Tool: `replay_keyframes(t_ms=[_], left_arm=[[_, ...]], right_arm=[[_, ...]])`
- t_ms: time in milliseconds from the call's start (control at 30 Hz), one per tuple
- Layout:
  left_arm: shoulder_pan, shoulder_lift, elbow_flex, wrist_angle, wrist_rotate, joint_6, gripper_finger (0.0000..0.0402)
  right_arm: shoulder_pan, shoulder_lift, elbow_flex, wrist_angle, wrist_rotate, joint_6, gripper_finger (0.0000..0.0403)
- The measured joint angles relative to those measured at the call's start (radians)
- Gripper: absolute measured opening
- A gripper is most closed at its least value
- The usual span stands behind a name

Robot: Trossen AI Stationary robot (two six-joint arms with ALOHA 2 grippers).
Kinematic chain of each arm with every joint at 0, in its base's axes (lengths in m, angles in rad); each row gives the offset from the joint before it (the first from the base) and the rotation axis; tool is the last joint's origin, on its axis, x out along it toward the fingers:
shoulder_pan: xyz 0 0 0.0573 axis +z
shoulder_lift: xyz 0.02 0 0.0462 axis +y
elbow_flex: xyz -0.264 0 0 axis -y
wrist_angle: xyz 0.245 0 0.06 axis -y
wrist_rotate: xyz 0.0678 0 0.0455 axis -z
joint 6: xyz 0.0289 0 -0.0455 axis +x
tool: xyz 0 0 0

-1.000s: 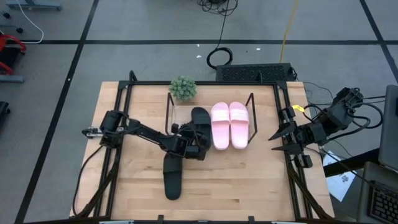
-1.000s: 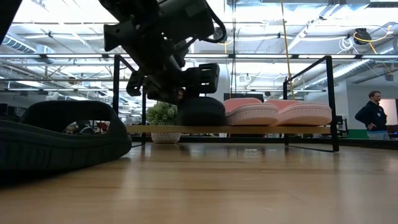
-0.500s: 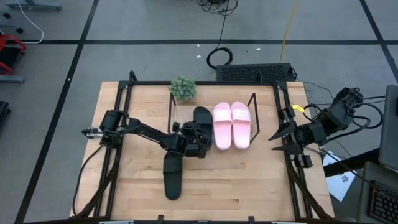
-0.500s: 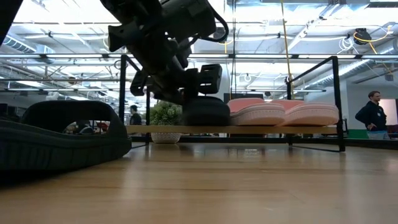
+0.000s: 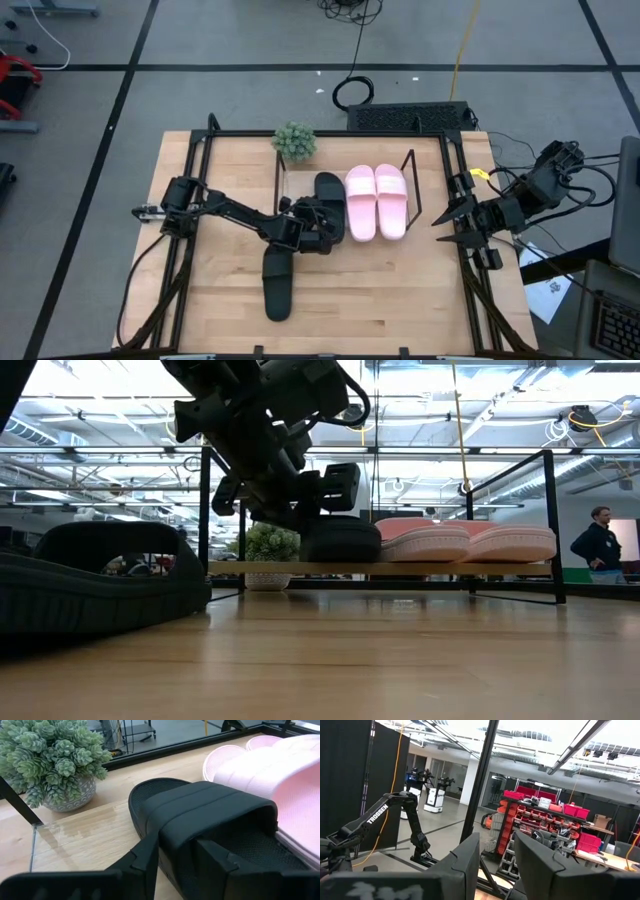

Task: Pick and place slides into the shelf
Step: Put the right black slide on the shelf

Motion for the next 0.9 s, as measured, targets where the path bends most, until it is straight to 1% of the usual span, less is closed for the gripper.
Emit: replay_keyframes(t_ms=[200, 467, 700, 900], left_arm=[[-0.002, 0.0, 0.0, 0.0, -0.001, -0.014, 0.0119], [-0.022, -0.007, 0.0, -0.016, -0.019, -0.002, 0.012], [-0.017, -0.023, -0.001, -0.063, -0.007, -0.02, 0.012], [-0.017, -0.031, 0.0, -0.07, -0.005, -0.041, 0.012]], right_arm=[[0.0, 0.0, 0.0, -0.001, 0.0, 0.0, 0.0111], [0.0, 0.0, 0.0, -0.02, 0.0, 0.015, 0.0111], [0.0, 0.0, 0.0, -0.017, -0.003, 0.017, 0.0111], [0.0, 0.0, 0.0, -0.017, -0.004, 0.027, 0.0111]])
